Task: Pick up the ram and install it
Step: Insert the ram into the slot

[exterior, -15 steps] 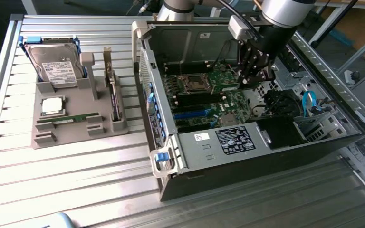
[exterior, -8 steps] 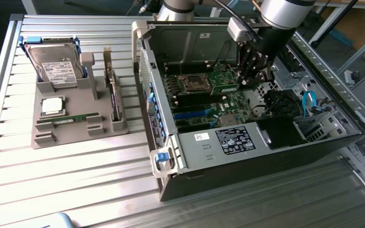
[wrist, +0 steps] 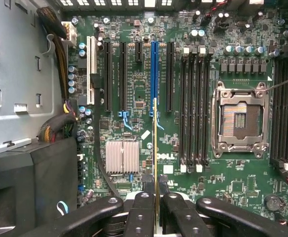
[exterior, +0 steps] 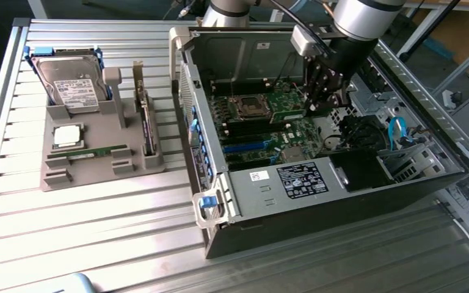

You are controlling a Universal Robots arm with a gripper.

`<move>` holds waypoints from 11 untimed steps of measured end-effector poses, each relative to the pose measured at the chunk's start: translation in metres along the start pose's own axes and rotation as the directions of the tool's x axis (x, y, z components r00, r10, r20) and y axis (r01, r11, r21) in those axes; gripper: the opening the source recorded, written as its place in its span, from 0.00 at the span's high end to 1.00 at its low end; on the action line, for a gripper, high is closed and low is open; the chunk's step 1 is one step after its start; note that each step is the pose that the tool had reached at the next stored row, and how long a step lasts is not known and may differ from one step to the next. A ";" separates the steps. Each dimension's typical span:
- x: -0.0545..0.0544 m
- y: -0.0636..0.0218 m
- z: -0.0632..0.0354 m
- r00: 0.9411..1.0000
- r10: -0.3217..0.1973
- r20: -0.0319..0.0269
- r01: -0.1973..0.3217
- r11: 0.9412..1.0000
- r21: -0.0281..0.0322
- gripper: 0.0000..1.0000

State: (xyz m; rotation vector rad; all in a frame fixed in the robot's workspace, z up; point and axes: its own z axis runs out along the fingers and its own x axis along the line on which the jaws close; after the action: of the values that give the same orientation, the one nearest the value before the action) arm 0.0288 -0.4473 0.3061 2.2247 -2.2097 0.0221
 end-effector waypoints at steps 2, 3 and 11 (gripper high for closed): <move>0.000 0.0000 0.0009 1.000 0.000 0.000 0.000 1.000 0.000 0.87; 0.000 0.0000 0.0016 1.000 0.000 0.000 0.000 1.000 0.000 0.87; 0.000 0.0001 0.0067 1.000 0.000 0.000 0.000 1.000 0.000 0.87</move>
State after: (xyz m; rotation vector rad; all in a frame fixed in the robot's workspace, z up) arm 0.0287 -0.4473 0.2995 2.2247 -2.2098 0.0221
